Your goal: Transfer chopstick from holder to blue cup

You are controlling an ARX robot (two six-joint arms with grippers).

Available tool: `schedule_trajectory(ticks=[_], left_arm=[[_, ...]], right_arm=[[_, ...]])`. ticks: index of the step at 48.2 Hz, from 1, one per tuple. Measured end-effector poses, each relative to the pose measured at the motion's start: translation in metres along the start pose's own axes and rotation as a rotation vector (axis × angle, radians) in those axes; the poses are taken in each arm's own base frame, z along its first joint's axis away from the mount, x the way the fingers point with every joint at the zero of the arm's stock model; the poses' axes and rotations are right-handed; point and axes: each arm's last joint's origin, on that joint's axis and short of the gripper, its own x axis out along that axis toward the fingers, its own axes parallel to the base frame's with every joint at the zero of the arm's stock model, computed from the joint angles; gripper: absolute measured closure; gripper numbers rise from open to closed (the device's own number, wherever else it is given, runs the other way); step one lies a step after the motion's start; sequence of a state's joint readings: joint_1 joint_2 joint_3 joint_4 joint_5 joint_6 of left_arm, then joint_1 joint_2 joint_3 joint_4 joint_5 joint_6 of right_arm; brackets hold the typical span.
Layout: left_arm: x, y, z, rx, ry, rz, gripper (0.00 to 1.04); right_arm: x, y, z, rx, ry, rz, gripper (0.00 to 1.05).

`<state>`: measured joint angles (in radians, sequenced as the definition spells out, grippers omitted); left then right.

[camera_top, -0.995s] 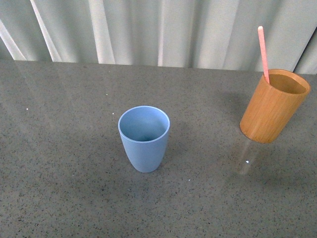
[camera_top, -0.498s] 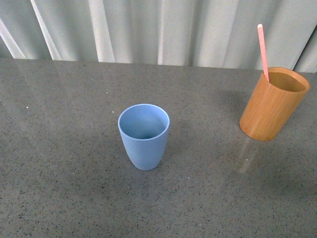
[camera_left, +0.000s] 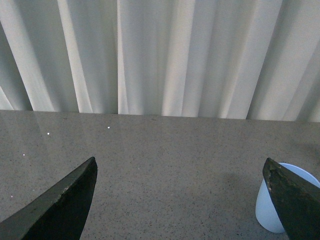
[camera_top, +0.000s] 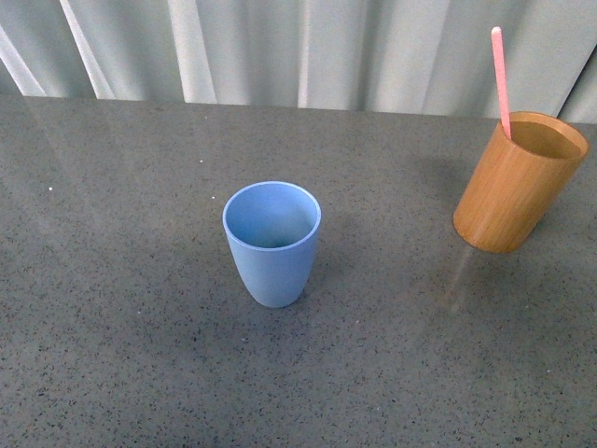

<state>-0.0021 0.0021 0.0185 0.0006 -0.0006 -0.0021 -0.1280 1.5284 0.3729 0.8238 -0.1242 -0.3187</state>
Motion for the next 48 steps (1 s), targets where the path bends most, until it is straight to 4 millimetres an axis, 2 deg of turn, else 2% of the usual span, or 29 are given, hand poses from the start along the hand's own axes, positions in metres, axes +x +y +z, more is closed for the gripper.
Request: schedule_trajectory(ticks=[3, 12, 23, 39, 48], left_arm=[[0.0, 0.0, 0.0, 0.0, 0.0, 0.0, 0.07], [0.0, 0.0, 0.0, 0.0, 0.0, 0.0, 0.07], [0.0, 0.0, 0.0, 0.0, 0.0, 0.0, 0.07], [0.0, 0.0, 0.0, 0.0, 0.0, 0.0, 0.07], [0.0, 0.0, 0.0, 0.0, 0.0, 0.0, 0.07]], right_arm=[[0.014, 0.004, 0.003, 0.025, 0.0, 0.041, 0.1], [0.041, 0.016, 0.023, 0.05, -0.062, 0.108, 0.1], [0.075, 0.032, 0.036, 0.049, -0.06, 0.169, 0.1], [0.098, 0.049, 0.057, 0.037, -0.082, 0.221, 0.1], [0.108, 0.06, 0.061, 0.026, -0.079, 0.24, 0.1]])
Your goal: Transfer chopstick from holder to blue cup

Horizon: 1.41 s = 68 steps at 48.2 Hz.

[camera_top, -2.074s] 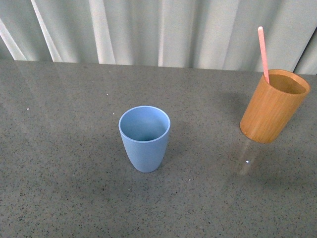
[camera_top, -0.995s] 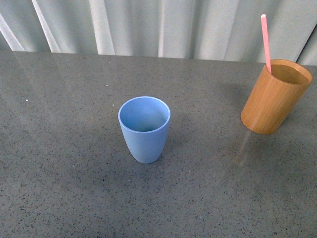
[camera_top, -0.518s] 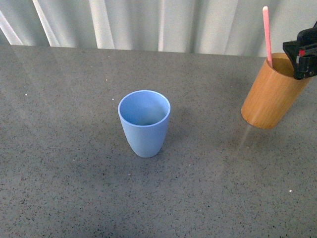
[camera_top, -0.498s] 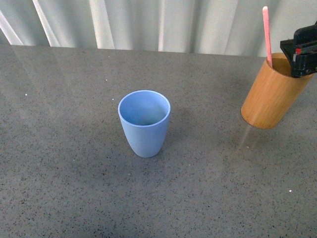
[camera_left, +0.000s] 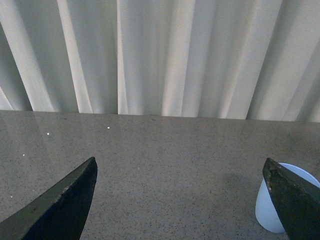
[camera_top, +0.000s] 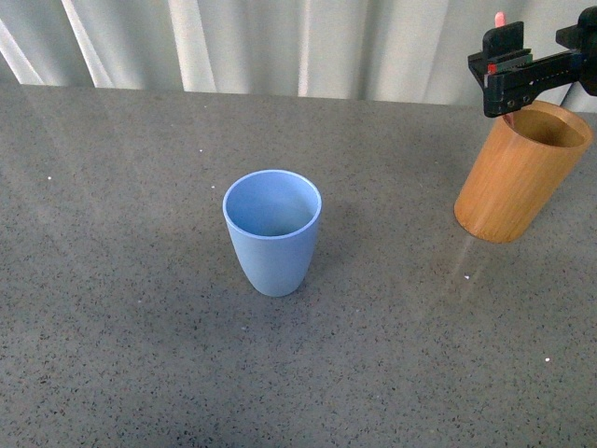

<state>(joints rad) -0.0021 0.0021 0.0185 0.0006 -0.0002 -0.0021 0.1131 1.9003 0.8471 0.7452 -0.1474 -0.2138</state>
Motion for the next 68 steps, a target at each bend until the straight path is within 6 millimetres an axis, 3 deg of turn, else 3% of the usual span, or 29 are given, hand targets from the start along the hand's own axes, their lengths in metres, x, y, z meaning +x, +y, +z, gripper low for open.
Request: schedule_trajectory(ticks=[14, 40, 52, 68], left_arm=[[0.0, 0.0, 0.0, 0.0, 0.0, 0.0, 0.07], [0.0, 0.0, 0.0, 0.0, 0.0, 0.0, 0.07], [0.0, 0.0, 0.0, 0.0, 0.0, 0.0, 0.07], [0.0, 0.0, 0.0, 0.0, 0.0, 0.0, 0.07]], right_arm=[[0.01, 0.011, 0.004, -0.021, -0.01, -0.005, 0.1], [0.008, 0.012, 0.004, -0.018, -0.054, -0.043, 1.01], [-0.011, 0.011, 0.011, 0.031, -0.098, -0.064, 1.01], [-0.046, 0.022, 0.049, -0.022, -0.29, -0.093, 1.01]])
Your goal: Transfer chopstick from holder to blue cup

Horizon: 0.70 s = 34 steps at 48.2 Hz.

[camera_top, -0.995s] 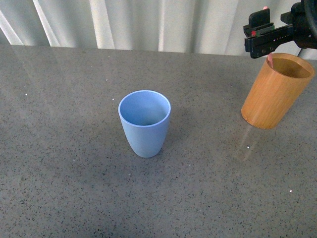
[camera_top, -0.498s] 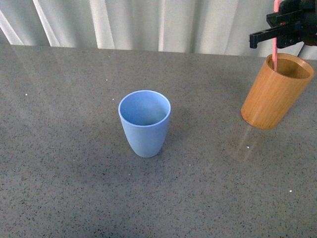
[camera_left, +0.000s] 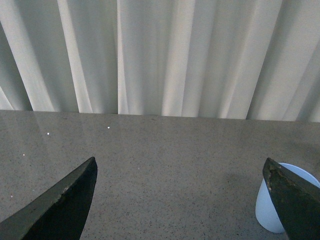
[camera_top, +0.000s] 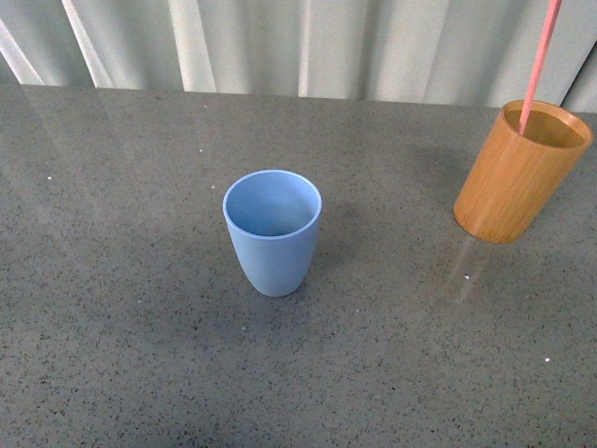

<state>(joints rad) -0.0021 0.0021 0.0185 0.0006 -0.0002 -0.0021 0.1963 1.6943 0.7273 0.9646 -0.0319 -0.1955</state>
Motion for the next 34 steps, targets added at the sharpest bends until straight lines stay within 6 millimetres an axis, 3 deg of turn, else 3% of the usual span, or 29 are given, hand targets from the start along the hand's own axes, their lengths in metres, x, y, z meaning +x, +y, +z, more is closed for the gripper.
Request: schedule_trajectory(ticks=[11, 19, 34], left_arm=[[0.0, 0.0, 0.0, 0.0, 0.0, 0.0, 0.07], [0.0, 0.0, 0.0, 0.0, 0.0, 0.0, 0.07], [0.0, 0.0, 0.0, 0.0, 0.0, 0.0, 0.07]], right_arm=[[-0.008, 0.005, 0.045, 0.012, -0.085, -0.013, 1.01], [-0.013, 0.031, 0.085, 0.084, -0.137, 0.059, 1.01], [-0.011, 0.095, 0.103, 0.19, -0.132, 0.203, 1.01]])
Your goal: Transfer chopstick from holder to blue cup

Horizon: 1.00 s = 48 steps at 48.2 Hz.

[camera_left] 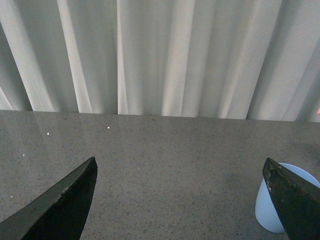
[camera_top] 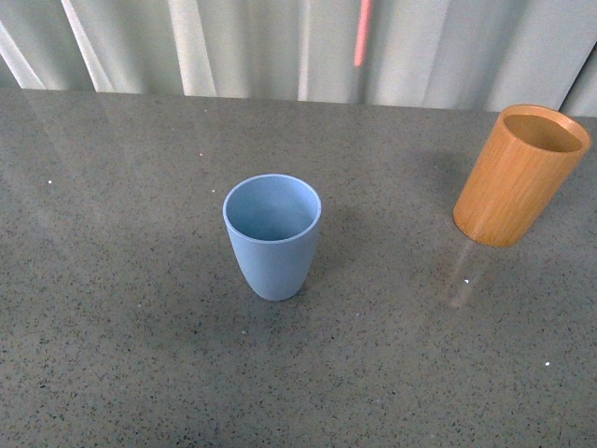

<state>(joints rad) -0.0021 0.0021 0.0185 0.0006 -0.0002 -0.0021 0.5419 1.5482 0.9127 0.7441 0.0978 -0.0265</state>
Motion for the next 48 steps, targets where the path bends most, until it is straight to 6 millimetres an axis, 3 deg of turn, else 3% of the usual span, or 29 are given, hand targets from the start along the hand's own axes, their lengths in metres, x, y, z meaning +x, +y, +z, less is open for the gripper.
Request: schedule_trajectory(ticks=[9, 23, 37, 48], left_arm=[[0.0, 0.0, 0.0, 0.0, 0.0, 0.0, 0.07], [0.0, 0.0, 0.0, 0.0, 0.0, 0.0, 0.07], [0.0, 0.0, 0.0, 0.0, 0.0, 0.0, 0.07], [0.0, 0.0, 0.0, 0.0, 0.0, 0.0, 0.07]], right_arm=[[0.013, 0.033, -0.025, 0.032, 0.054, 0.051, 1.01], [0.018, 0.047, -0.04, 0.06, 0.078, 0.056, 1.01], [0.008, 0.045, -0.036, 0.115, 0.066, 0.03, 1.01], [-0.023, 0.031, -0.026, 0.184, 0.019, -0.004, 1.01]])
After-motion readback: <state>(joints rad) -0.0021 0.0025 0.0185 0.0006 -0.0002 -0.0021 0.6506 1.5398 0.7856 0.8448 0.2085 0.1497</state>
